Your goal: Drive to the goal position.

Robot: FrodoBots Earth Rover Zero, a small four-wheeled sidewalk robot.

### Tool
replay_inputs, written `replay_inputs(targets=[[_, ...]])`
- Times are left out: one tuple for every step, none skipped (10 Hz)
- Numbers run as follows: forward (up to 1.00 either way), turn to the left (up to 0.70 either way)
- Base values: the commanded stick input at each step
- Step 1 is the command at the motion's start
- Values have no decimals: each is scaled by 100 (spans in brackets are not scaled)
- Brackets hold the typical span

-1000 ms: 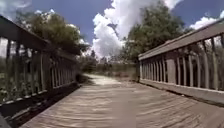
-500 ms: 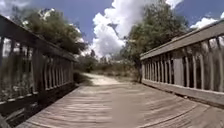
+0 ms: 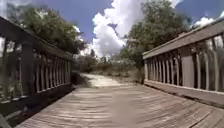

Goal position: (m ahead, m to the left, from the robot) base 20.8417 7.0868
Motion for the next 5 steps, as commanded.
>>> replay_inputs(targets=[[50,0],[50,0],[50,2],[50,7],[50,25]])
